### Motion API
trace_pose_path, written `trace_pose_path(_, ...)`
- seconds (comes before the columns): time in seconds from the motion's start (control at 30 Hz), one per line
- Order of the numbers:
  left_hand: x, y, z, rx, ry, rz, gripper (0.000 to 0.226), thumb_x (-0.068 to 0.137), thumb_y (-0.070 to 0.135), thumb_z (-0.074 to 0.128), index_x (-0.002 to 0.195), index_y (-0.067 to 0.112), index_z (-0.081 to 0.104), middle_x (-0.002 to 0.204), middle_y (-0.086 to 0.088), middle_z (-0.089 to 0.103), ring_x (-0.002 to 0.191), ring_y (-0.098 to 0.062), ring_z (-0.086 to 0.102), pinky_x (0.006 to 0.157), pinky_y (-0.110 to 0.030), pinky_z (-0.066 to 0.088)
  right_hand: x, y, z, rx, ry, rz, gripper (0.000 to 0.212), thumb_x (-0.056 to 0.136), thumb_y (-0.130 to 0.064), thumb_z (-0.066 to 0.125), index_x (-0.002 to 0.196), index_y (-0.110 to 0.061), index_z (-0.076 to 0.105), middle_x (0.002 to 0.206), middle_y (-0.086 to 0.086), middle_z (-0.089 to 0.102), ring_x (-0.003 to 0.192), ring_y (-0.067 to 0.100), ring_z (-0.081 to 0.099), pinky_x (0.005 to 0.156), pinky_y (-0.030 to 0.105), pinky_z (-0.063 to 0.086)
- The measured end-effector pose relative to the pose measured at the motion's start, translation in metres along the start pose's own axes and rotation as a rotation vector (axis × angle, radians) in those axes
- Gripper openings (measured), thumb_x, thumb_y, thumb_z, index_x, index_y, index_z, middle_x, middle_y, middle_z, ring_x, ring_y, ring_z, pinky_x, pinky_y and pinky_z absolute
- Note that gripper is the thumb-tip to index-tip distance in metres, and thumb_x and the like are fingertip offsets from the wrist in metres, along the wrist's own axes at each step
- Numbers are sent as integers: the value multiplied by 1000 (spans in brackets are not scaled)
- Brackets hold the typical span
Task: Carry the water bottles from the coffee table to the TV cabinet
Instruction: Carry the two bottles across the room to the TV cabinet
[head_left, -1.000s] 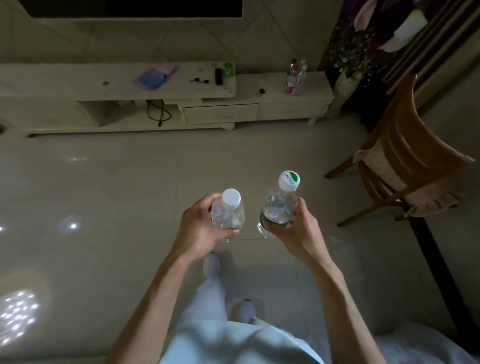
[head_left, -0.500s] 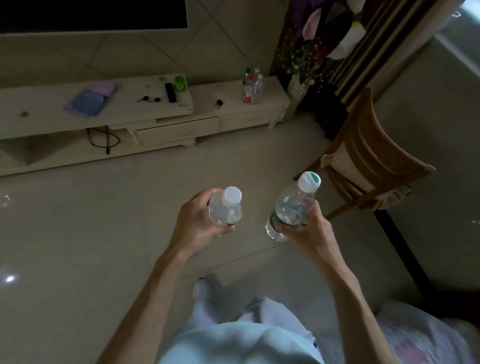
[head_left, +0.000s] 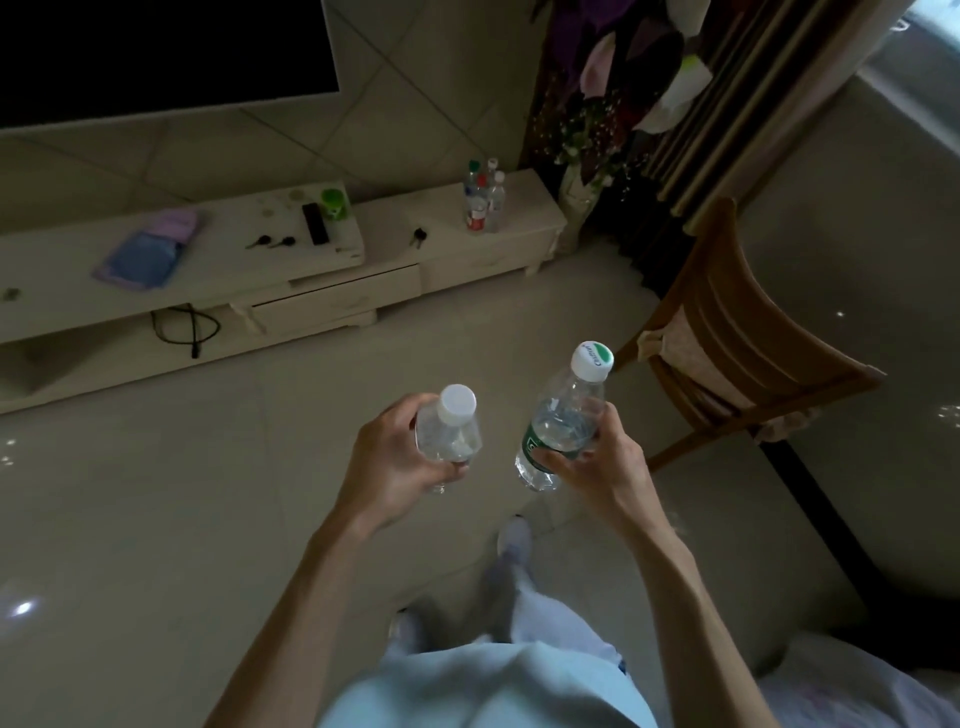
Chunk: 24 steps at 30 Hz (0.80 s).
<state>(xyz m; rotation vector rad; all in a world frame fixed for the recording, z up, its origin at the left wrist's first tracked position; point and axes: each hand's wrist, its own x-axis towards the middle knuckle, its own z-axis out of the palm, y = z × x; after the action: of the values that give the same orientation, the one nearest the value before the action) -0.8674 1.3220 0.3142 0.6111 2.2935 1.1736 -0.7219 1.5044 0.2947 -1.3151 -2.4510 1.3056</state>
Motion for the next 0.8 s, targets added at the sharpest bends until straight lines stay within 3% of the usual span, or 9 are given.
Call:
trace_pose_path(0.17, 58, 28, 19, -3, 65, -29, 67, 50, 19, 91, 111, 21, 62, 104, 5, 68, 96, -17, 65, 84, -34, 53, 76, -9, -23, -1, -80, -71, 59, 63, -48, 82, 108, -38, 44, 106, -10, 66, 94, 16, 66, 85, 42, 56)
trace_pose_path(0.4, 134, 87, 46, -12, 125, -58, 68, 51, 20, 92, 111, 25, 60, 101, 9, 68, 94, -13, 65, 81, -29, 53, 175, -24, -76, -19, -119, -182, 63, 64, -47, 82, 112, -32, 44, 111, -4, 64, 98, 20, 65, 85, 46, 56)
trace_pose_path(0.53, 170, 105, 59, -40, 139, -75, 70, 52, 20, 91, 114, 27, 60, 103, 10, 68, 94, -12, 65, 84, -28, 53, 216, -27, -85, -29, -140, -218, 68, 65, -47, 81, 118, -32, 41, 114, -10, 59, 103, 17, 62, 88, 43, 57)
trace_pose_path(0.8, 250, 98, 61, -38, 133, -147, 77, 52, 21, 91, 120, 23, 57, 106, 4, 67, 97, -16, 63, 86, -30, 51, 287, -44, -63, 50, -235, -147, 58, 66, -42, 83, 109, -36, 46, 106, -12, 65, 95, 14, 66, 86, 43, 56)
